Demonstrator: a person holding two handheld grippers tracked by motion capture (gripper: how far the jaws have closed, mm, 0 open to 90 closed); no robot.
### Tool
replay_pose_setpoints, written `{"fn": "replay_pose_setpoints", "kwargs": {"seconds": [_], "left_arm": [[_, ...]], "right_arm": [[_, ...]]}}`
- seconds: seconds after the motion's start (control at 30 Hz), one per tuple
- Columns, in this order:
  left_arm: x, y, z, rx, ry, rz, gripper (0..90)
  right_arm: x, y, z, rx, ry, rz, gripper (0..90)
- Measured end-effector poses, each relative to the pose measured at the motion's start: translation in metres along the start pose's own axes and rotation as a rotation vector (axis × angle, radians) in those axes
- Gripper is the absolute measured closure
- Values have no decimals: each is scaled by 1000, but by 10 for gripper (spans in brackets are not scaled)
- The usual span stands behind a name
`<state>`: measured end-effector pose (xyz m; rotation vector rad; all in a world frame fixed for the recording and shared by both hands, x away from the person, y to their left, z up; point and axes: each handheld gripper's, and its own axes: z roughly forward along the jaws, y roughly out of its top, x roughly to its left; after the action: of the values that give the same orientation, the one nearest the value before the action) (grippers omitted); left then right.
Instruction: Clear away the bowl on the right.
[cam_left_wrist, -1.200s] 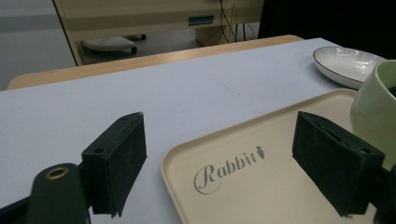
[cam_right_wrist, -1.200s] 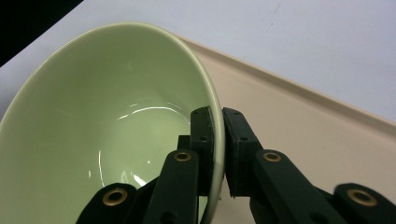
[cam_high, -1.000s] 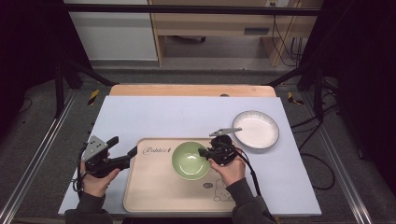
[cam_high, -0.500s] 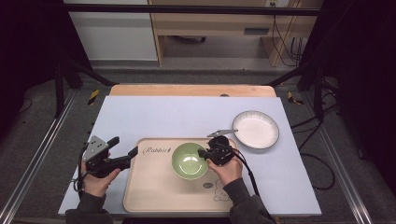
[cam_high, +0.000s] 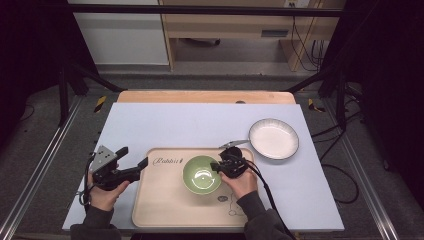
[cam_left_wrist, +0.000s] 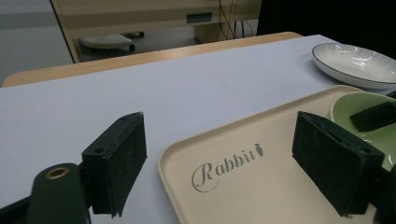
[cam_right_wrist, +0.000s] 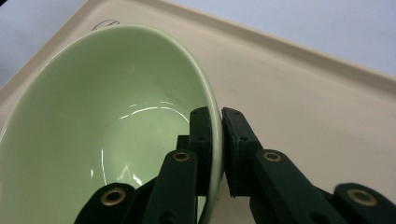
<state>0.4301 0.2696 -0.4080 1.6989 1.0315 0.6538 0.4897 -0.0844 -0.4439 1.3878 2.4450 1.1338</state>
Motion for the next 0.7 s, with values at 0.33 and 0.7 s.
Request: {"fn": "replay_pose_setpoints", "kwargs": {"seconds": [0.33,0.7], "left_arm": [[0,0,0,2,0,-1,172],[0,-1,1,6,-1,2,172]], "right_arm": [[-1,-1,3,9,-1,10,836],[-5,-3,7,13,-7,12,840]]}}
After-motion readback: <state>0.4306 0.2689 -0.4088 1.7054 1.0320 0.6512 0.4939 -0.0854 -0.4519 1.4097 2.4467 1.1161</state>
